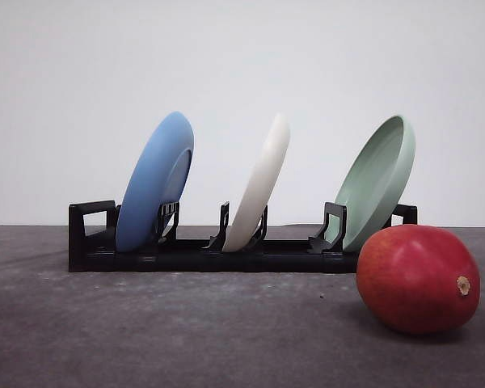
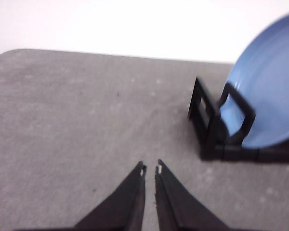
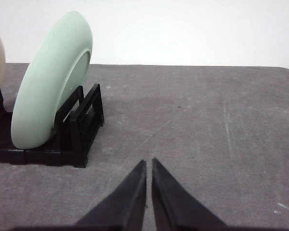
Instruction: Place pomegranate in white plate
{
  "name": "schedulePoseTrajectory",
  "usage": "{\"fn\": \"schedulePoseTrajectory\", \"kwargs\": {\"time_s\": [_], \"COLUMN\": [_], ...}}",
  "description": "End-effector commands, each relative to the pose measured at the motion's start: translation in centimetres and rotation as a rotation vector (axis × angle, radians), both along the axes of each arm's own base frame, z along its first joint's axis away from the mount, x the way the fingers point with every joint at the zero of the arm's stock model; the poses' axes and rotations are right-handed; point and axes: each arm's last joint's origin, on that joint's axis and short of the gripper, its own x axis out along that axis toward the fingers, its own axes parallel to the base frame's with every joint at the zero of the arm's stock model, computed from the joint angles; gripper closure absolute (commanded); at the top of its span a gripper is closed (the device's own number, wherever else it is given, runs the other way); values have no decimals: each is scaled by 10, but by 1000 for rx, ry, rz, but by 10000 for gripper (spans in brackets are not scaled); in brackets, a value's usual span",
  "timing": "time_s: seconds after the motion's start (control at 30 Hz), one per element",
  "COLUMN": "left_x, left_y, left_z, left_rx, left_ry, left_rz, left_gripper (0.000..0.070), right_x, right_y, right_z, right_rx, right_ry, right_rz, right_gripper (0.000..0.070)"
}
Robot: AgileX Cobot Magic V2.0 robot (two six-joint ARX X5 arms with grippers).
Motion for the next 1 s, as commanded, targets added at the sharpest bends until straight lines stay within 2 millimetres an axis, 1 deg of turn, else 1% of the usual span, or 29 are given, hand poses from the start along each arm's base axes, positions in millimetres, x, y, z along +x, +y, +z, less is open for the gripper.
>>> {"fn": "schedulePoseTrajectory", "kwargs": {"time_s": [0.0, 0.1, 0.27, 0.33, 0.43, 0.57, 0.73, 0.83, 0.97], "left_x": [1, 1, 1, 0, -5, -14, -27, -31, -32], "left_y": [0, 0, 0, 0, 0, 0, 1, 1, 0], "left_z": [0, 4, 13, 22, 38, 62, 93, 110, 127], "left_rx": [-81, -148, -185, -206, -270, -261, -245, -221, -167], "left_ry": [-17, -56, -145, -188, -208, -135, 8, 80, 178], "left_rz": [14, 18, 13, 10, 9, 18, 35, 39, 21], "left_gripper": [682, 682, 684, 688, 688, 688, 688, 688, 688], "right_x": [0, 0, 0, -1, -4, -13, -27, -32, -33], "right_y": [0, 0, 0, 0, 0, 0, 0, 1, 3], "right_z": [0, 2, 14, 21, 35, 56, 80, 92, 103], "right_rx": [5, 38, 187, 243, 305, 349, 343, 333, 289], "right_ry": [-8, -31, -136, -191, -213, -163, -48, 22, 110], "right_rz": [2, -1, -1, 7, 14, 6, -4, 32, 100], "right_gripper": [686, 686, 689, 690, 694, 694, 694, 694, 694]}}
